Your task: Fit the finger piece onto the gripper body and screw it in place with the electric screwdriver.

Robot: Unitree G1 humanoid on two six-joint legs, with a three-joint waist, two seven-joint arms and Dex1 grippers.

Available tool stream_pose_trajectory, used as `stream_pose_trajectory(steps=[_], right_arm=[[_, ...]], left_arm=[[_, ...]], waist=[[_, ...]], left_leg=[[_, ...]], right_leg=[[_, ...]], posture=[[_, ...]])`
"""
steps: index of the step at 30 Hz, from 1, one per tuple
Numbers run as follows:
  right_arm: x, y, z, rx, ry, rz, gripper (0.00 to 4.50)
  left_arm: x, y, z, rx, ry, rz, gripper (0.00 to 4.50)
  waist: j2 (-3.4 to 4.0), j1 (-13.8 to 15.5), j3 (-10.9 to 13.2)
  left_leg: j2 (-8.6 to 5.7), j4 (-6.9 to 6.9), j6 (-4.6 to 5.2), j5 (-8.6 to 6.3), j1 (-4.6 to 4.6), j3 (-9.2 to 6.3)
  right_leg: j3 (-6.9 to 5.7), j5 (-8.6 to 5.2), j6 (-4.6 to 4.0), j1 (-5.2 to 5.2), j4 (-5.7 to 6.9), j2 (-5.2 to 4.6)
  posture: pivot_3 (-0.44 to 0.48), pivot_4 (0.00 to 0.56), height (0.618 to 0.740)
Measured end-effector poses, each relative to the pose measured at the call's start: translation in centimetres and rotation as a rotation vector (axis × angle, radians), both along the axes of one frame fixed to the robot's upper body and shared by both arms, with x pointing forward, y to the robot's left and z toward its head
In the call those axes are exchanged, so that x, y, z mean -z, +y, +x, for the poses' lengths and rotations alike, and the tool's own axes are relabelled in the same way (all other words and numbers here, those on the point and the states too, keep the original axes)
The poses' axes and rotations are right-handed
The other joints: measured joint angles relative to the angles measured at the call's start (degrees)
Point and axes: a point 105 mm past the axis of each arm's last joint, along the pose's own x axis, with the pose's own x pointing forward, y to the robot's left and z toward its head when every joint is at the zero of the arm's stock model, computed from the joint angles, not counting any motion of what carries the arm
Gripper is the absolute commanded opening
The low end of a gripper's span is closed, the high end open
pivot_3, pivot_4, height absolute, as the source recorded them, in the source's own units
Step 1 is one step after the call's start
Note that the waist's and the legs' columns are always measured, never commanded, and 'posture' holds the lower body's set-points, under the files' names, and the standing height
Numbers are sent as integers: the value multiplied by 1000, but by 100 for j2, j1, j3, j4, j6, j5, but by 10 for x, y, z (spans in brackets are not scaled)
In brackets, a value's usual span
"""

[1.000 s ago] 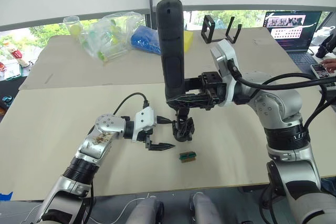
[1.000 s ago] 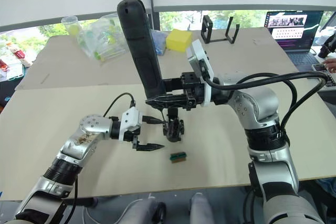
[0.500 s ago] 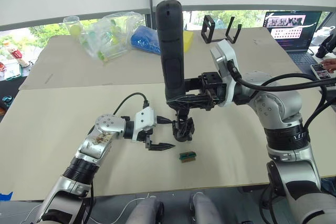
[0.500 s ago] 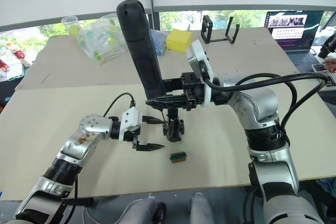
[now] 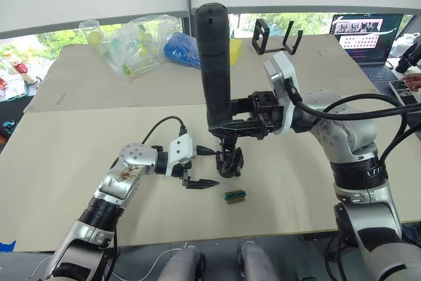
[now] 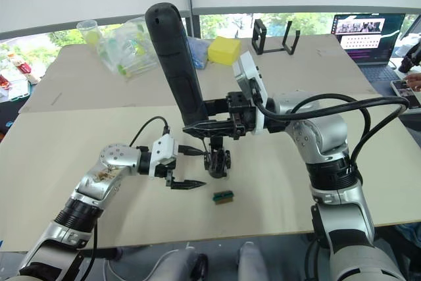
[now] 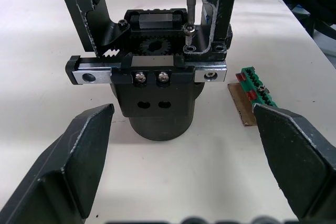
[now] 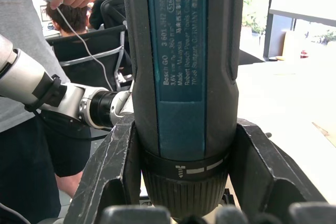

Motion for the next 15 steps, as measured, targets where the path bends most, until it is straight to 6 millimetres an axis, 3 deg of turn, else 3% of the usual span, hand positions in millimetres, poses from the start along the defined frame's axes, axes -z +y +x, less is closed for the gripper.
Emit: stream_pose_trajectory(steps=[15], right_arm=[[2,0,1,3,-3,-14,1925]], left_arm=[[0,0,0,0,0,0,4500]], waist=[[0,0,0]], left_leg=[[0,0,0,0,0,0]], right_leg=[[0,0,0,0,0,0]], posture=[[0,150,737]])
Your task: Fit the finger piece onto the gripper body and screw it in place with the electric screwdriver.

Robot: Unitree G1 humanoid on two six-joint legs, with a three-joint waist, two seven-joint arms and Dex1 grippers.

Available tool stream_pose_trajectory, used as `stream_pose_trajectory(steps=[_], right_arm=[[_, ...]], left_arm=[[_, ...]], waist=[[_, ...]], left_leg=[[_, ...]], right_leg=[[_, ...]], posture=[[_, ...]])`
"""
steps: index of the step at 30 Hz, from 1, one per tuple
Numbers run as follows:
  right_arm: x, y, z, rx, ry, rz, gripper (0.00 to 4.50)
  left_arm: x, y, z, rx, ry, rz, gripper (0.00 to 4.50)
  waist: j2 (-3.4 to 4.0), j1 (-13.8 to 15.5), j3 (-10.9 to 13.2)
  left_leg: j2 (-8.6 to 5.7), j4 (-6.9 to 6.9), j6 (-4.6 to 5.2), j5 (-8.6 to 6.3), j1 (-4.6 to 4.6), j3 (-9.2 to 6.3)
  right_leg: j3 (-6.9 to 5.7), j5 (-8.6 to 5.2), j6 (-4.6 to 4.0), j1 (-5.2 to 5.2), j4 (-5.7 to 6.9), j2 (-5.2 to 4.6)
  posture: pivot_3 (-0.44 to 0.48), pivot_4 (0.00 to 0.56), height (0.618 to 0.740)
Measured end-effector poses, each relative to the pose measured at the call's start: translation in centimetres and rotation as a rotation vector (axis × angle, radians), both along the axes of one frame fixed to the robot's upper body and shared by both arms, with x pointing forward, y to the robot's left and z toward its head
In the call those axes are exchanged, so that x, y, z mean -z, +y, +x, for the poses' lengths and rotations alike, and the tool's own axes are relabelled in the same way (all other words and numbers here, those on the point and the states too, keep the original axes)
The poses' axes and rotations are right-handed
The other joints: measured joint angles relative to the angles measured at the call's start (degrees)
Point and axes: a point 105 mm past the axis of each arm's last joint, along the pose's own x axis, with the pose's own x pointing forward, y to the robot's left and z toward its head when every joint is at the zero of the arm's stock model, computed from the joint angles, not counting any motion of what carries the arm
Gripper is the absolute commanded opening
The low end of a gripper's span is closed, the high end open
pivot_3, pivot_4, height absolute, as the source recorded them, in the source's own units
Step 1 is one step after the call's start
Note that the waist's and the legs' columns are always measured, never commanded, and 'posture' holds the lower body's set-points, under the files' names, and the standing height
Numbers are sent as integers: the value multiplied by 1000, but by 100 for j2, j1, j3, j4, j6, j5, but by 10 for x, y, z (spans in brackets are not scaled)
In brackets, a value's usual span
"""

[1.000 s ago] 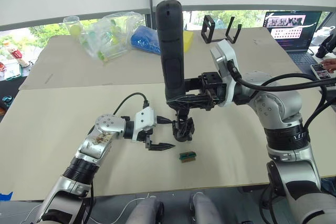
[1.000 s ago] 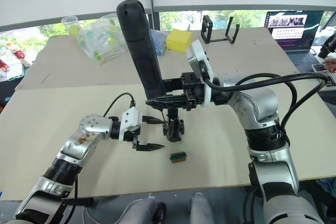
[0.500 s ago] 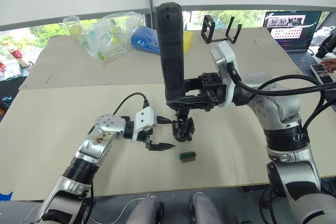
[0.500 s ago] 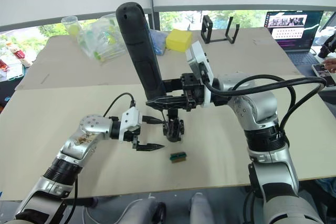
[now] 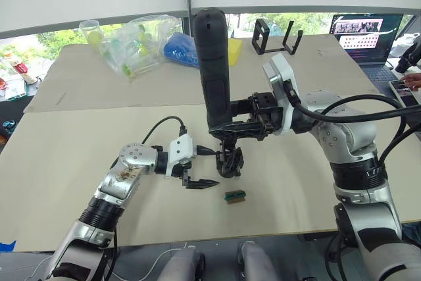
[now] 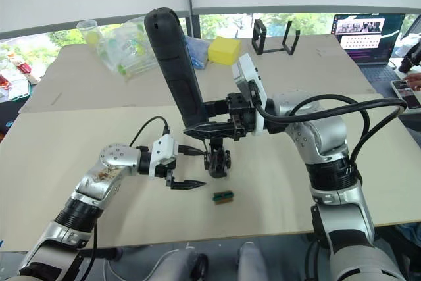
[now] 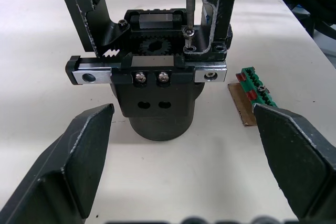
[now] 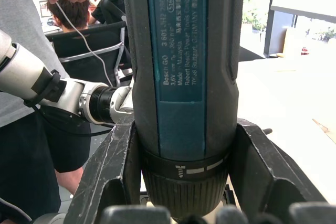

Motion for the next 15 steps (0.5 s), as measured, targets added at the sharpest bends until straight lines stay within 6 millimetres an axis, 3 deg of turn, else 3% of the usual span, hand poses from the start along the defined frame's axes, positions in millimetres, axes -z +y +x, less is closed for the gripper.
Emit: stream_pose_trajectory(steps=[15], right_arm=[[1,0,0,3,5,0,1925]], left_arm=[[0,-2,0,1,0,-7,4500]], waist=[[0,0,0]], left_leg=[[0,0,0,0,0,0]], right_leg=[[0,0,0,0,0,0]], posture=[[0,150,737]])
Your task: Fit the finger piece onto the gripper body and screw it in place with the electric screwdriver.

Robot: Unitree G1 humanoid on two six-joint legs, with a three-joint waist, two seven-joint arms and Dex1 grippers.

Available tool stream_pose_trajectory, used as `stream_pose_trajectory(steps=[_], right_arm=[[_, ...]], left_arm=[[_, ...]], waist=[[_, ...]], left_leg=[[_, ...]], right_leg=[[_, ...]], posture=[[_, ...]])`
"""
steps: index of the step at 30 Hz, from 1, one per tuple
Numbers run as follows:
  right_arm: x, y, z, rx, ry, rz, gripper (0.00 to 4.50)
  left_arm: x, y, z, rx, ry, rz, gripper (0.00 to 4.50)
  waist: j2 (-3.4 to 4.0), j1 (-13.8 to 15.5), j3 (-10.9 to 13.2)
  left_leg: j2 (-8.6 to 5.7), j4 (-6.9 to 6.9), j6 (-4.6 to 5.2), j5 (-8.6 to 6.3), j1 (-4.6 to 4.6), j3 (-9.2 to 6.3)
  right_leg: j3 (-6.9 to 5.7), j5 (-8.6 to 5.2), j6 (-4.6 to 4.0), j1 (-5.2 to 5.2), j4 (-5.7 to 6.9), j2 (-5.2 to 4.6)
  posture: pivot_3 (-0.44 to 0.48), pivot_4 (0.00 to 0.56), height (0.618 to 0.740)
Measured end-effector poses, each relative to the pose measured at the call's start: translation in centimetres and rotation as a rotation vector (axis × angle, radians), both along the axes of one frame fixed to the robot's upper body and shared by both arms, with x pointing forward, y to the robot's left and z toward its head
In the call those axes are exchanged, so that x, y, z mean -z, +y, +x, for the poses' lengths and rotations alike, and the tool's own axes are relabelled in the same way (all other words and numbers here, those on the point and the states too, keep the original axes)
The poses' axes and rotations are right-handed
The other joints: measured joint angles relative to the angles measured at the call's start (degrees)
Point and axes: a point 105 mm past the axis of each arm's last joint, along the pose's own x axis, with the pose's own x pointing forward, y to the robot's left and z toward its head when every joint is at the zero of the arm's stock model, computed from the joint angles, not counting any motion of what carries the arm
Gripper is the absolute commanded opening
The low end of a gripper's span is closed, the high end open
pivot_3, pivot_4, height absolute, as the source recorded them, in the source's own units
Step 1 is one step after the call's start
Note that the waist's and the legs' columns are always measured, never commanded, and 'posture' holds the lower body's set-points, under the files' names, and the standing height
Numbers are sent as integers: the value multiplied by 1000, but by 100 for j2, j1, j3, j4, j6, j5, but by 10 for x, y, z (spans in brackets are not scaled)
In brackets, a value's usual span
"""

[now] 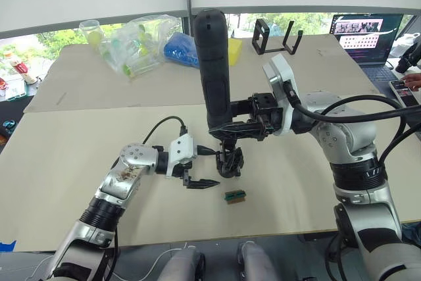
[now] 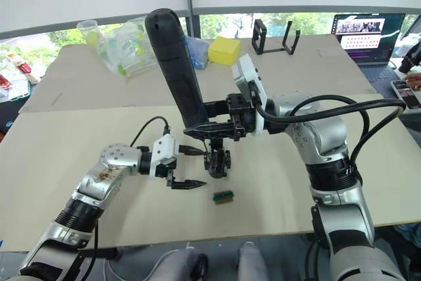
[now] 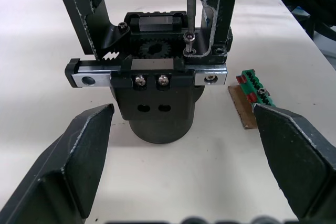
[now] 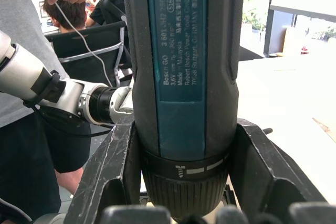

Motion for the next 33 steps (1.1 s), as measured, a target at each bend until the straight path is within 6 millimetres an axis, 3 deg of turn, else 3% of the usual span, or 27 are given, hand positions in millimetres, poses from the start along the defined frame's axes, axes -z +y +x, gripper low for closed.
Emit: stream_pose_trajectory(steps=[33], right_arm=[[4,-2,-1,-10,-12,-6,1925]], left_arm=[[0,0,0,0,0,0,4500]], waist=[[0,0,0]], left_leg=[[0,0,0,0,0,0]], right_leg=[[0,0,0,0,0,1]], posture=[[0,150,737]])
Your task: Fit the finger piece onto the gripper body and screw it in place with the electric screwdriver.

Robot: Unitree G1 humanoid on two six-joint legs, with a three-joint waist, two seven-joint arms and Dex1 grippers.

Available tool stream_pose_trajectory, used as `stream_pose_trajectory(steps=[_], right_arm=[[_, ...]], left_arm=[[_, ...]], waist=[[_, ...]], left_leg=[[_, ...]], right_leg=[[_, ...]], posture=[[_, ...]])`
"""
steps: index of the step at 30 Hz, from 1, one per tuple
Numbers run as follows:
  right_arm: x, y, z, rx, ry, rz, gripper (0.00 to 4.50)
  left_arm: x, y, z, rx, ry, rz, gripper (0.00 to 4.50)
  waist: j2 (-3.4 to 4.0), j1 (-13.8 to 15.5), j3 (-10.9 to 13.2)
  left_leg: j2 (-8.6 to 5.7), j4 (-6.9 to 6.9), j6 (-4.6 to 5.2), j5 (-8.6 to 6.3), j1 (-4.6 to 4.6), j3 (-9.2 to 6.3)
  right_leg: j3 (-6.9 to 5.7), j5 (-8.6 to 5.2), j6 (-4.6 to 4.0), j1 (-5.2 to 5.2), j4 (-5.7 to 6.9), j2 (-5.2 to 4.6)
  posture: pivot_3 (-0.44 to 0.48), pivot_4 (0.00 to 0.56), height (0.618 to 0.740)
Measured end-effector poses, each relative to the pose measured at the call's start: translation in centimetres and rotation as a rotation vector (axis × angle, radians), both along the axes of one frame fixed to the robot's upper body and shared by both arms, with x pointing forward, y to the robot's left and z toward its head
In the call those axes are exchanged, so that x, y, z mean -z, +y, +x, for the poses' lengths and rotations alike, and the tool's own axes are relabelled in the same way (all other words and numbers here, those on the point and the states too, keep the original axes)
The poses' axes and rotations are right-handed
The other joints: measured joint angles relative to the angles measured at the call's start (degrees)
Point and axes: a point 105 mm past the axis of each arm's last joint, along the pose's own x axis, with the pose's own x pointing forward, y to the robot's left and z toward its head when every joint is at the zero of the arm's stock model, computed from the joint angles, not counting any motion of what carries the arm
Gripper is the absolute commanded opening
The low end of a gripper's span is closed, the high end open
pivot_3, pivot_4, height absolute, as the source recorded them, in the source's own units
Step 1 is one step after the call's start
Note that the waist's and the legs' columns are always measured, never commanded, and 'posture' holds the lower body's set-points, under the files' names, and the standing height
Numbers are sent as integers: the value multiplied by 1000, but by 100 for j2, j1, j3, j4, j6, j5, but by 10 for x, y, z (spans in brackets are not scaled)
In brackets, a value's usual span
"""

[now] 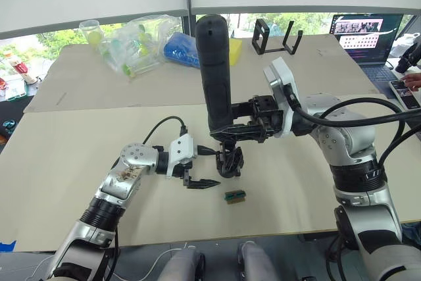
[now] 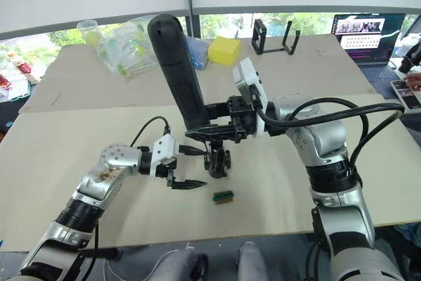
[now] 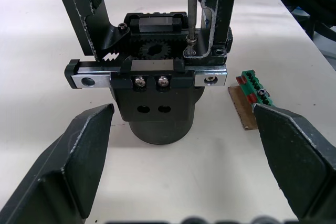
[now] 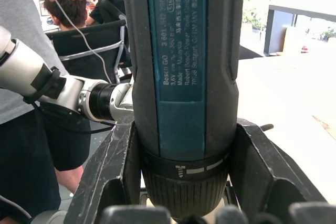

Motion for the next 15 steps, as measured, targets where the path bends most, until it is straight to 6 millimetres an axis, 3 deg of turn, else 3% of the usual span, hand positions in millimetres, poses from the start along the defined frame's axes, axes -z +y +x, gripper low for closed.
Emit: stream_pose_trajectory(steps=[15], right_arm=[[1,-2,1,-2,-26,-13,1925]], left_arm=[[1,0,2,-9,-12,3,4500]], waist=[[0,1,0]], left_leg=[[0,0,0,0,1,0]], right_leg=[[0,0,0,0,0,0]], posture=[[0,150,737]])
